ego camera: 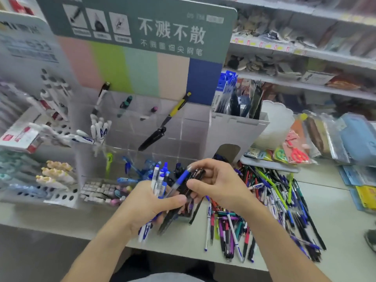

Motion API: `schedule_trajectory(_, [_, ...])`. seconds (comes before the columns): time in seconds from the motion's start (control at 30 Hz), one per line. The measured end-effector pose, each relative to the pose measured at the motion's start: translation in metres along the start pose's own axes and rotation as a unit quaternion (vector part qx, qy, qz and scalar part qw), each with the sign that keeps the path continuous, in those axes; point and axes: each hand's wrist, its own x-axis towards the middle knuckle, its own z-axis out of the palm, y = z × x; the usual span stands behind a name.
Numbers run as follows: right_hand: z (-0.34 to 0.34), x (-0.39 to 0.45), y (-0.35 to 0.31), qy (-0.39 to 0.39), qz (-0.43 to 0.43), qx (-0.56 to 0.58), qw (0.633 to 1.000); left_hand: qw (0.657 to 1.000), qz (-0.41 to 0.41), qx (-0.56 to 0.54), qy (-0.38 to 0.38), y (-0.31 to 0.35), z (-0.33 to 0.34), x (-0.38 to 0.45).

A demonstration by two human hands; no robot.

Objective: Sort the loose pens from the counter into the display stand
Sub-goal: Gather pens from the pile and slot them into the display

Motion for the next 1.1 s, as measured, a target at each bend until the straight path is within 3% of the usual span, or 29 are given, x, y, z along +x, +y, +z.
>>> schedule_trajectory(0.2, [0.057, 0.025, -0.015, 0.098, 0.003, 0.031, 0.995, 0.999, 0.029, -0.039, 0.005, -0.005, -0.065, 0.006])
schedule_trajectory(0.3, [0.059, 0.027, -0.028, 0.134, 0.004, 0.057, 0.989, 0.995, 0.089, -0.045, 0.033, -0.002, -0.092, 0.003])
schedule_trajectory(0.4, [0.052, 0.027, -0.05, 0.218, -0.022, 0.094, 0.971, 0.989, 0.118, -0.077, 0.036, 0.003, -0.119, 0.002])
schedule_trajectory(0.5, [0.053, 0.041, -0.064, 0.294, -0.065, 0.024, 0.953, 0.969, 0.063, -0.238, -0.019, 0.004, -0.128, 0.003])
schedule_trajectory(0.63, [0.073, 0.068, -0.06, 0.297, -0.114, -0.141, 0.937, 0.926, -0.019, -0.37, -0.074, -0.002, -0.118, 0.002])
schedule_trajectory(0.77, [0.092, 0.086, -0.046, 0.291, -0.149, -0.312, 0.892, 0.889, -0.04, -0.441, -0.115, -0.003, -0.109, 0.0])
schedule_trajectory(0.83, [0.095, 0.086, -0.042, 0.3, -0.146, -0.285, 0.898, 0.873, -0.037, -0.468, -0.131, -0.003, -0.108, 0.002])
schedule_trajectory(0.97, [0.098, 0.063, -0.035, 0.347, -0.117, -0.119, 0.923, 0.872, -0.037, -0.458, -0.169, -0.002, -0.104, 0.004])
schedule_trajectory(1.1, [0.096, 0.035, -0.026, 0.278, -0.079, -0.072, 0.955, 0.876, -0.055, -0.426, -0.221, -0.001, -0.088, 0.008])
